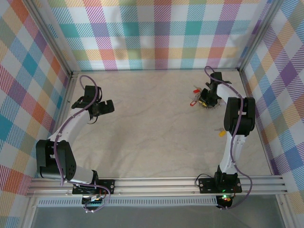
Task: Put the keys on the keyring
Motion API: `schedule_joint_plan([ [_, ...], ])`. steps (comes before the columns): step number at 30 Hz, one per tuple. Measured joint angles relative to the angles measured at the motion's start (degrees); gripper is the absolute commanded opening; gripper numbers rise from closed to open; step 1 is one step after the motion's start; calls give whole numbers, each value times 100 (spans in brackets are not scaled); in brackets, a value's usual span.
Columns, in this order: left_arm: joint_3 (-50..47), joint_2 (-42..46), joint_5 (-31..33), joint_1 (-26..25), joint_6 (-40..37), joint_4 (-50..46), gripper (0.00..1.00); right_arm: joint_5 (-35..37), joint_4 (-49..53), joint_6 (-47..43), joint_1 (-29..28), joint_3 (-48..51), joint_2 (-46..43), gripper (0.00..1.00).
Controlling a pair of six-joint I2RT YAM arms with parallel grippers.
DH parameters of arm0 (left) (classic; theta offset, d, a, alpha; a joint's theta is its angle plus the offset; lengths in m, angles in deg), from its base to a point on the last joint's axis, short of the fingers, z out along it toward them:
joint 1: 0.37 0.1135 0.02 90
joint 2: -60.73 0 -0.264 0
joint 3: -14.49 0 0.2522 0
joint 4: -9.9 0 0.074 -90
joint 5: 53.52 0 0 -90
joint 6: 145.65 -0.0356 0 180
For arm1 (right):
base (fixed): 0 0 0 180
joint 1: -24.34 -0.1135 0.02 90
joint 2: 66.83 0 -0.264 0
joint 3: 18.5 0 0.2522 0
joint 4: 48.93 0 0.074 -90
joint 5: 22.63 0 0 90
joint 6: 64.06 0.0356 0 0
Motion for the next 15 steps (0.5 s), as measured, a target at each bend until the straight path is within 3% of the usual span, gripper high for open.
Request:
schedule_joint_plan([
  [15, 11, 0, 81, 0, 2, -15, 100, -63, -17, 105, 0, 28, 2, 15],
])
